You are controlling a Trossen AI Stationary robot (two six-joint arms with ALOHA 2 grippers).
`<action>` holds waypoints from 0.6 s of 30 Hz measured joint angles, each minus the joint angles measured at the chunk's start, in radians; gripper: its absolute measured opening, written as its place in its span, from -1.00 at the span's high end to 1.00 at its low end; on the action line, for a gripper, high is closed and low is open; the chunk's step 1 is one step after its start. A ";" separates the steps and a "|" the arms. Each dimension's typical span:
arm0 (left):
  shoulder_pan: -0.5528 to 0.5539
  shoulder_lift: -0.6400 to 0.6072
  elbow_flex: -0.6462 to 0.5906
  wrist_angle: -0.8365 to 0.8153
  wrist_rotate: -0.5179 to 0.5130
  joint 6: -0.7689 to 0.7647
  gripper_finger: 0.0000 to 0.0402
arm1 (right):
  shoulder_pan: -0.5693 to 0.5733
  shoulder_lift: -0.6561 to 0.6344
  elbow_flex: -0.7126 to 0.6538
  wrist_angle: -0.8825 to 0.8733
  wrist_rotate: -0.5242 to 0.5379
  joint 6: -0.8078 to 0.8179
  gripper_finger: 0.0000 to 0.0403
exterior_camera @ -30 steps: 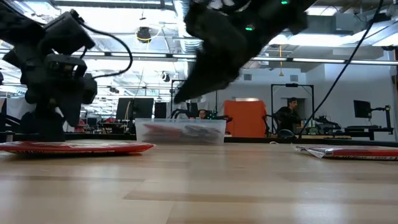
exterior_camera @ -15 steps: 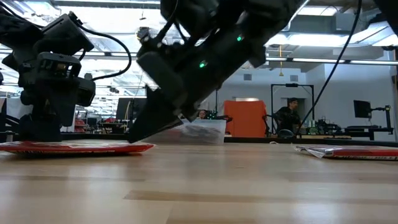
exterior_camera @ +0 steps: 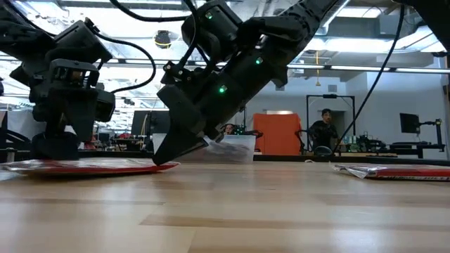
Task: Sort popcorn bags into baskets
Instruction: Put the red popcorn bag into the transparent bin
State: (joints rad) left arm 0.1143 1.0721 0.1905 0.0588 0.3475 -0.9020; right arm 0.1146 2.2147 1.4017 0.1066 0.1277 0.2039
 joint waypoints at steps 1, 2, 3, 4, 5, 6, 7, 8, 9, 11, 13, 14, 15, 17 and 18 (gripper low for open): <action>0.000 0.019 0.000 0.019 0.004 -0.002 -0.41 | -0.004 0.000 0.000 0.000 0.000 0.000 0.90; 0.000 0.038 0.000 0.034 0.009 -0.010 -0.41 | -0.009 0.000 0.000 0.001 0.000 -0.001 0.89; 0.000 0.058 0.000 0.050 0.014 -0.012 -0.41 | -0.014 0.000 0.000 0.000 0.000 -0.002 0.88; 0.000 0.079 -0.001 0.072 0.019 -0.017 -0.41 | -0.017 0.000 0.000 0.000 0.000 -0.003 0.88; 0.000 0.098 0.000 0.097 0.024 -0.024 -0.41 | -0.021 0.000 0.000 0.000 0.001 -0.004 0.88; 0.000 0.117 -0.001 0.125 0.027 -0.032 -0.41 | -0.024 0.000 0.000 0.001 0.001 -0.004 0.88; 0.000 0.139 -0.001 0.159 0.031 -0.043 -0.41 | -0.027 0.000 0.000 0.002 0.001 -0.005 0.90; 0.000 0.160 -0.001 0.196 0.033 -0.054 -0.41 | -0.027 0.000 0.000 0.002 0.000 -0.006 0.91; 0.000 0.181 -0.001 0.236 0.034 -0.065 -0.41 | -0.028 0.000 0.000 0.003 0.000 -0.008 0.93; -0.001 0.215 -0.001 0.309 0.034 -0.095 -0.41 | -0.028 0.000 0.000 0.005 0.001 -0.020 0.94; -0.004 0.243 0.000 0.362 0.033 -0.119 -0.41 | -0.028 0.000 0.000 0.006 0.001 -0.028 0.94; -0.006 0.252 0.001 0.373 0.029 -0.131 -0.41 | -0.028 0.000 0.000 0.006 0.001 -0.029 0.94; -0.010 0.259 0.001 0.377 0.020 -0.140 -0.39 | -0.028 0.000 0.000 0.005 0.001 -0.029 0.92; -0.018 0.265 0.002 0.382 -0.008 -0.154 -0.33 | -0.028 0.000 0.000 0.004 0.001 -0.029 0.89; -0.024 0.265 0.002 0.385 -0.026 -0.159 -0.28 | -0.028 0.000 0.000 0.004 0.001 -0.029 0.88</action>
State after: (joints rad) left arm 0.0899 1.3374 0.1926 0.4442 0.3216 -1.0614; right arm 0.0868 2.2147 1.4014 0.1104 0.1284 0.1753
